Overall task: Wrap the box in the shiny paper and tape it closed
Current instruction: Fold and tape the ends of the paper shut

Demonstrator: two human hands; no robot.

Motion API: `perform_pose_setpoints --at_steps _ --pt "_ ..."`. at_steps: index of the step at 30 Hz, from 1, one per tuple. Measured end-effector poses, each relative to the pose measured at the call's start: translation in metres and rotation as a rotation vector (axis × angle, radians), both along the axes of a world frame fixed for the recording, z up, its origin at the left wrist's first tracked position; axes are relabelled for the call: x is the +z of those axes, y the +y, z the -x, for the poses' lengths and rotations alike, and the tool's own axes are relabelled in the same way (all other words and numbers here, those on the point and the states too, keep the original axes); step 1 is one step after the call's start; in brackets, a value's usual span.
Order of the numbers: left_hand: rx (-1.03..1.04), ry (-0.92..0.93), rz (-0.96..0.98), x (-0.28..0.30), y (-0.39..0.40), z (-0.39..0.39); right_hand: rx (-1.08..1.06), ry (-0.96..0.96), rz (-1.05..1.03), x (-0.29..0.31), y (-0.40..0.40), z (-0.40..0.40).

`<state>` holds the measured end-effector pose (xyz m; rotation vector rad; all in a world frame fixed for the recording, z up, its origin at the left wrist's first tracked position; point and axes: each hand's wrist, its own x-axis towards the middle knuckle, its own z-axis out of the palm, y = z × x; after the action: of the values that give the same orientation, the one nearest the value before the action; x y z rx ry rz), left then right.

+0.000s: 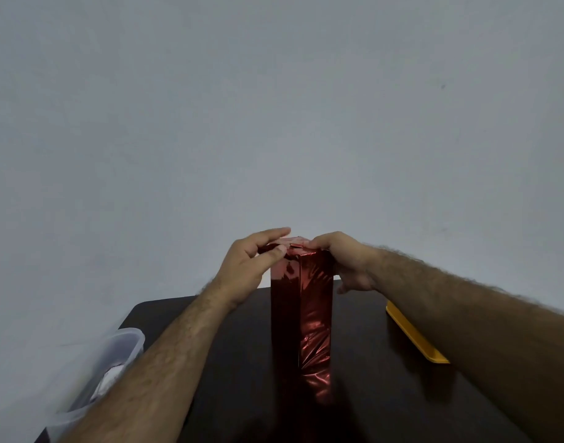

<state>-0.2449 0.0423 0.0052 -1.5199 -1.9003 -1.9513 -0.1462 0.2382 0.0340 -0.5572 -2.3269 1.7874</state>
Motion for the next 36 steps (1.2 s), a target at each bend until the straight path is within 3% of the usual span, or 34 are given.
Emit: perform_pose_setpoints --at_steps 3,6,9,12,16,20,23,27,30,36 --pt "0.088 -0.098 -0.069 -0.001 -0.003 0.010 -0.017 0.244 0.110 -0.012 -0.004 0.004" --pt "0.227 -0.125 -0.085 -0.007 -0.004 0.018 -0.042 0.497 -0.071 -0.022 -0.005 0.007" --pt "0.198 -0.170 -0.112 -0.010 0.000 0.019 0.000 0.607 -0.190 -0.029 -0.010 0.010" --pt "0.282 -0.223 -0.116 -0.006 0.008 0.013 -0.022 0.613 -0.235 -0.031 -0.021 0.012" --pt "0.447 -0.385 -0.140 0.002 0.014 0.010 -0.103 0.489 -0.485 -0.022 -0.040 0.011" --pt "0.321 -0.499 -0.213 0.011 0.012 0.013 -0.146 0.365 -0.855 -0.008 -0.052 0.005" --pt "0.312 -0.465 -0.199 0.016 0.009 0.008 -0.029 0.176 -0.924 0.006 -0.054 0.001" --pt "0.461 -0.329 -0.104 0.018 0.009 0.006 0.129 0.044 -1.015 0.022 -0.038 -0.006" --pt "0.562 -0.199 -0.072 0.020 0.005 0.006 0.166 0.117 -0.968 0.027 -0.017 -0.010" --pt "0.726 0.118 -0.005 0.023 0.009 -0.016 0.264 0.364 -0.605 0.005 0.001 0.005"
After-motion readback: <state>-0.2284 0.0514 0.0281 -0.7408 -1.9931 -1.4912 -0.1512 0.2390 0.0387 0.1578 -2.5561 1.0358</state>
